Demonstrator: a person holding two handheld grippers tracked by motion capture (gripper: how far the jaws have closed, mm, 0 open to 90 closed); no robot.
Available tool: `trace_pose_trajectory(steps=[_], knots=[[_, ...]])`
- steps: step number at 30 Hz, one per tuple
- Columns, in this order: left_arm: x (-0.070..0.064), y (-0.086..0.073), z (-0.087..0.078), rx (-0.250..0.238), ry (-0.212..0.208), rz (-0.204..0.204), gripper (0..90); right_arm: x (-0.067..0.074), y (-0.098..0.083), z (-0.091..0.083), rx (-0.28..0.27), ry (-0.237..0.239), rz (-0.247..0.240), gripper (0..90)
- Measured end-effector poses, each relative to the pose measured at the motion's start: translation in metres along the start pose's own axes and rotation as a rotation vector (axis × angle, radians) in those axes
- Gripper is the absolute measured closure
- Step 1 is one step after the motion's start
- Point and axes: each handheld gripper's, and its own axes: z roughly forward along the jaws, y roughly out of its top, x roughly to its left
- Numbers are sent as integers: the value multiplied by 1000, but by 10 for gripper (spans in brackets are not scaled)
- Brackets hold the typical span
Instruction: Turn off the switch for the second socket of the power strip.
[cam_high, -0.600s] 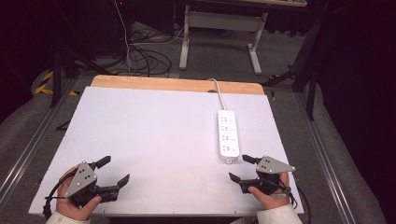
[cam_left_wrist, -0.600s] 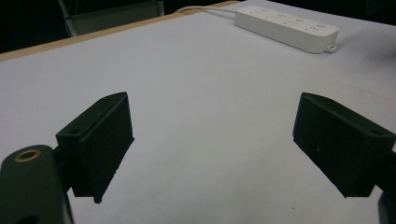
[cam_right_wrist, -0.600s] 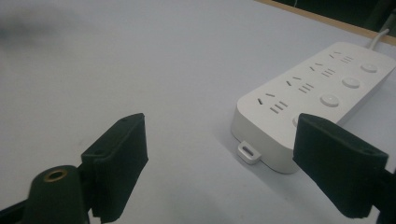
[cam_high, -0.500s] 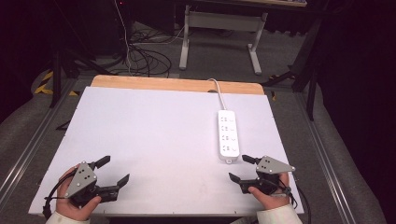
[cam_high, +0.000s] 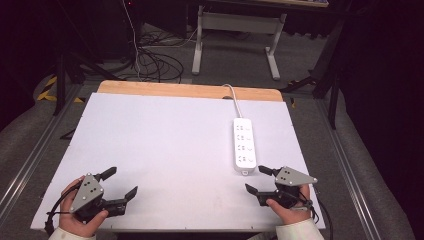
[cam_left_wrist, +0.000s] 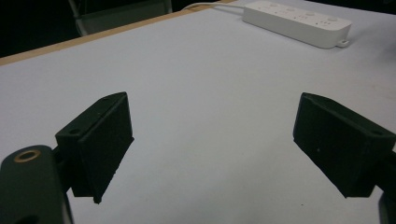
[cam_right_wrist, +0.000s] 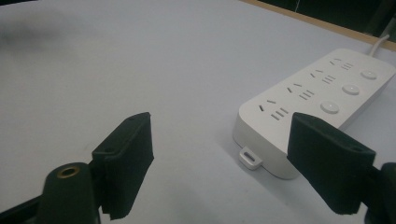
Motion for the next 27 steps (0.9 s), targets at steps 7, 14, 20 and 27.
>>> trace_pose_trajectory(steps=[7,14,20,27], knots=[[-1,0,-1,-4,-3,-8,127,1,3,-1,-2,-2,-1,232],[0,0,-1,-4,-1,-7,127,-1,20,-3,8,9,-3,242],[0,0,-2,-3,1,-1,126,-6,29,-3,16,13,3,242],[0,0,-2,-4,3,-4,131,-11,41,-2,28,12,1,246]])
